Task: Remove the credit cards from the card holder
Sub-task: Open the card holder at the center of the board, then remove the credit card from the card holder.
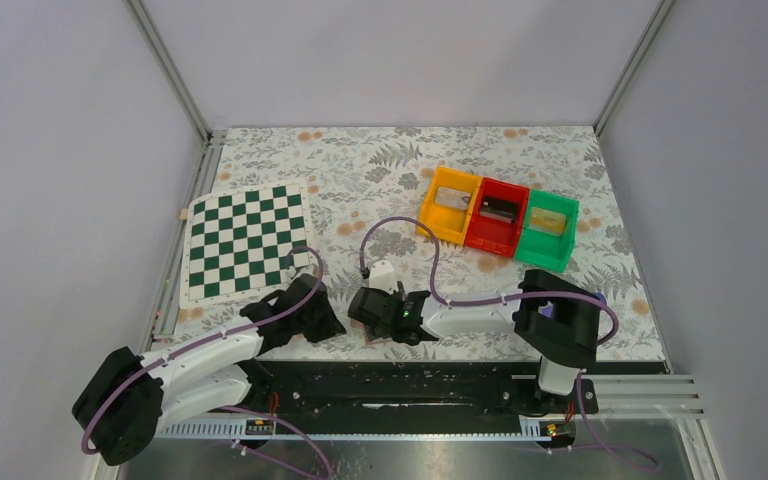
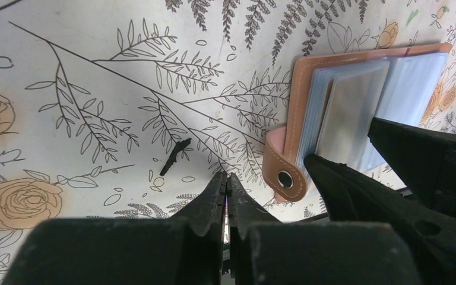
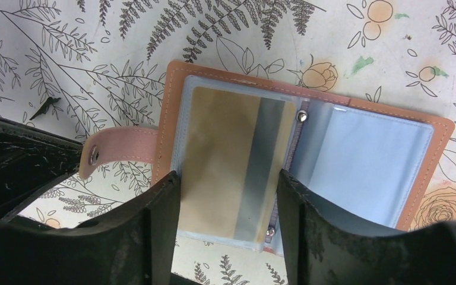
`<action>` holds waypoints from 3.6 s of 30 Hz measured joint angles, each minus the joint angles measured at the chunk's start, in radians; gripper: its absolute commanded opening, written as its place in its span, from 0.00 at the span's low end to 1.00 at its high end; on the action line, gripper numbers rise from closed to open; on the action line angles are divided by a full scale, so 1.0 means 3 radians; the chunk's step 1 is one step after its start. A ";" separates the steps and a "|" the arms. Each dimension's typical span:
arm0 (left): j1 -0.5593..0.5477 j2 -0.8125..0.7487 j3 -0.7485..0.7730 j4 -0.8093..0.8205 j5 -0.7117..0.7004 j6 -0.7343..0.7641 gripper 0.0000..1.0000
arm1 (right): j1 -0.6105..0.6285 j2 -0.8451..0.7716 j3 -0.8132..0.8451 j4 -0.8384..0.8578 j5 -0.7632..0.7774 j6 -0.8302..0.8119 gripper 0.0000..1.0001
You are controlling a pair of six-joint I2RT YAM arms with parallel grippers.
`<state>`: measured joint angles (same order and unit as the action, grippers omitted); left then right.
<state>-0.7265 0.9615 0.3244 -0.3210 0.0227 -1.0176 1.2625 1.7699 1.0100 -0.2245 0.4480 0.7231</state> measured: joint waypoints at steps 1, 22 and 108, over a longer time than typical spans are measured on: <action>0.0005 -0.0004 0.0000 -0.0001 0.0000 0.0000 0.02 | 0.0000 -0.0001 -0.0005 0.0011 0.0014 0.0004 0.51; 0.0029 -0.0336 0.0315 -0.0009 0.0247 0.0130 0.06 | 0.0000 -0.0364 -0.0445 0.0240 0.0017 0.0067 0.45; -0.0430 0.1274 0.0649 0.1497 0.1049 0.0146 0.06 | -0.0472 -0.2182 -0.1692 0.0961 -0.0526 0.0275 0.49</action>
<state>-0.8555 1.3437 0.5190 0.1280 0.3374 -0.9737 1.1210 1.1152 0.5022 0.0639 0.2901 0.8055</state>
